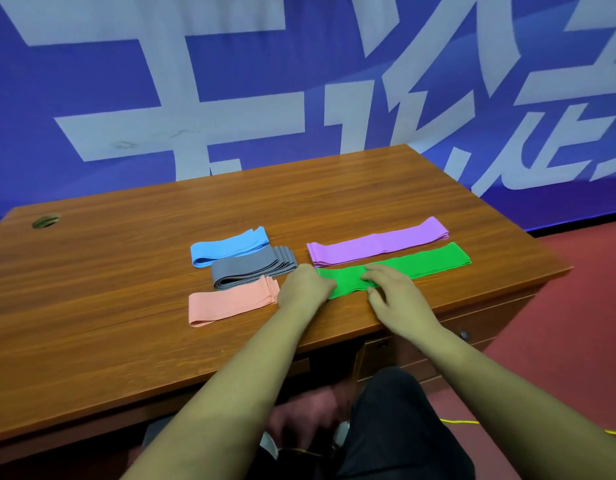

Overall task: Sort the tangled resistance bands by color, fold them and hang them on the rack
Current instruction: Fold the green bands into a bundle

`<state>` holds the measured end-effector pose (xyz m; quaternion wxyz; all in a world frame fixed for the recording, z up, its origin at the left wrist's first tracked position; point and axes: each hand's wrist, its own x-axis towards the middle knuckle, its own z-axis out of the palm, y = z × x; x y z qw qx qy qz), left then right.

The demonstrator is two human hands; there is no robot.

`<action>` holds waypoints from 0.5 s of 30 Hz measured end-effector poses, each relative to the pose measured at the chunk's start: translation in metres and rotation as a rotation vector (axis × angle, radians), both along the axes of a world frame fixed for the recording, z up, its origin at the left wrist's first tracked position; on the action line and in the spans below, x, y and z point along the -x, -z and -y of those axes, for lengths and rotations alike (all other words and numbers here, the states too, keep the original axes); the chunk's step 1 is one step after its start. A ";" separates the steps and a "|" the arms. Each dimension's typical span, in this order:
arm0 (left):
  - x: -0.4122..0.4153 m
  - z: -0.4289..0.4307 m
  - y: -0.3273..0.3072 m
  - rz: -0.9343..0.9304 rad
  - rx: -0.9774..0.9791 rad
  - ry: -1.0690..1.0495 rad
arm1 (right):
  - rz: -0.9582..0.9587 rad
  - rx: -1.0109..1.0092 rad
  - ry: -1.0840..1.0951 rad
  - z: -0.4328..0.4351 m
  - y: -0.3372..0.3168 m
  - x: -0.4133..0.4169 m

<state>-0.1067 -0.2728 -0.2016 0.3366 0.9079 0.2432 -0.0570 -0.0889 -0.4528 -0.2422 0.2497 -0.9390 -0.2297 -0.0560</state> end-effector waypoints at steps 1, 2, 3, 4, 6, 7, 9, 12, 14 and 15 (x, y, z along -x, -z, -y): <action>-0.002 0.003 0.001 0.000 0.004 0.013 | -0.005 -0.002 0.003 0.000 -0.001 0.000; -0.003 0.006 0.001 0.012 0.005 0.019 | -0.011 -0.008 0.007 0.000 -0.002 0.000; -0.003 0.008 0.002 0.033 -0.002 0.019 | -0.022 -0.013 0.010 0.000 -0.003 0.001; -0.002 0.009 0.003 0.058 -0.008 0.019 | -0.034 -0.019 0.009 0.000 -0.004 0.001; -0.002 0.008 0.002 0.106 0.000 0.033 | -0.056 -0.024 0.005 0.000 -0.008 0.001; -0.001 0.007 0.000 0.122 0.026 0.045 | -0.069 -0.022 0.004 0.000 -0.010 0.002; 0.001 0.001 -0.003 0.134 0.106 0.068 | -0.099 -0.023 0.001 -0.003 -0.015 0.005; 0.008 -0.010 -0.008 0.161 0.188 0.052 | -0.122 -0.031 -0.045 -0.012 -0.020 0.014; 0.014 -0.021 -0.012 0.184 0.213 0.031 | -0.145 -0.040 -0.084 -0.021 -0.021 0.020; 0.016 -0.027 -0.014 0.195 0.203 0.026 | -0.164 -0.061 -0.095 -0.026 -0.023 0.022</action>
